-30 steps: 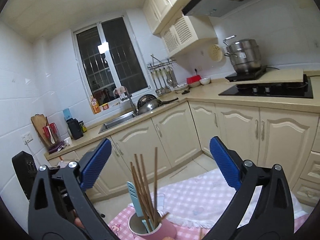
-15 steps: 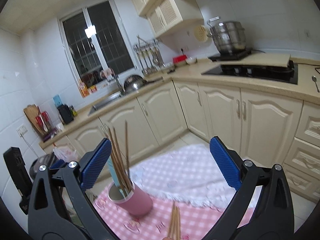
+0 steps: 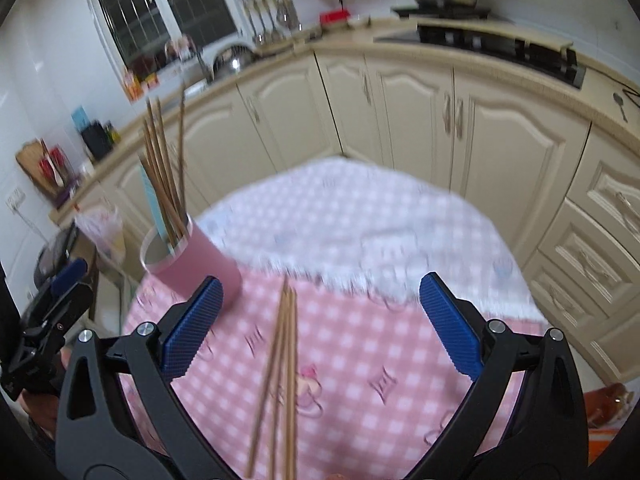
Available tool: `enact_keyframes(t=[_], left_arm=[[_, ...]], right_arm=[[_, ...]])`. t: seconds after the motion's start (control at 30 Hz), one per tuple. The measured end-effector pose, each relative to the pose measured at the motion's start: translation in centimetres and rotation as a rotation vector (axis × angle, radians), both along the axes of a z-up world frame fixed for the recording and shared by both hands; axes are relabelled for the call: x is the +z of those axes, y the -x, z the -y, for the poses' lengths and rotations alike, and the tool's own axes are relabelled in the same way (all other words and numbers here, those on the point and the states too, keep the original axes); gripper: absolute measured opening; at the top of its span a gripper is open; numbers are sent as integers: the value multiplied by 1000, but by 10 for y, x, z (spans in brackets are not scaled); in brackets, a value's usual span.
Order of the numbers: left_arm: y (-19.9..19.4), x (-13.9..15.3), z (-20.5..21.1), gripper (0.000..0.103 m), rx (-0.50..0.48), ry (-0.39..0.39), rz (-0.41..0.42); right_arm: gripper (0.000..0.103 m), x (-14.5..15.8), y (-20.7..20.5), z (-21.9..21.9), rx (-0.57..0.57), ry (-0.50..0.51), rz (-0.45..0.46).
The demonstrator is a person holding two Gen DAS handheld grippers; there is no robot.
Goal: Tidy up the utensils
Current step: 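Move both tools back down to the remaining chopsticks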
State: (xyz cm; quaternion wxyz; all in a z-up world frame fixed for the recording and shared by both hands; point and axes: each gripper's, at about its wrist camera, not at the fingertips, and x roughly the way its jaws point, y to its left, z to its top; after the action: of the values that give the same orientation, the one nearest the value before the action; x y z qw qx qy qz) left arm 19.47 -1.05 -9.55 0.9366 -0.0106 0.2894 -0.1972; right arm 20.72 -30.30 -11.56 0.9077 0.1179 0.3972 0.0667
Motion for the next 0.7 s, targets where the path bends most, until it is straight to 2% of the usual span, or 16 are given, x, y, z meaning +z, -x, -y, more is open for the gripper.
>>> enact_keyframes(t=[0.33,0.7], left_arm=[[0,-41,26,98,-31,-62,-151],[-6,-85,64,98,-95,-201,-326]], right_arm=[[97,-26,5,-2,44,34,-99],[97,-53,10,0,82,72,-196]])
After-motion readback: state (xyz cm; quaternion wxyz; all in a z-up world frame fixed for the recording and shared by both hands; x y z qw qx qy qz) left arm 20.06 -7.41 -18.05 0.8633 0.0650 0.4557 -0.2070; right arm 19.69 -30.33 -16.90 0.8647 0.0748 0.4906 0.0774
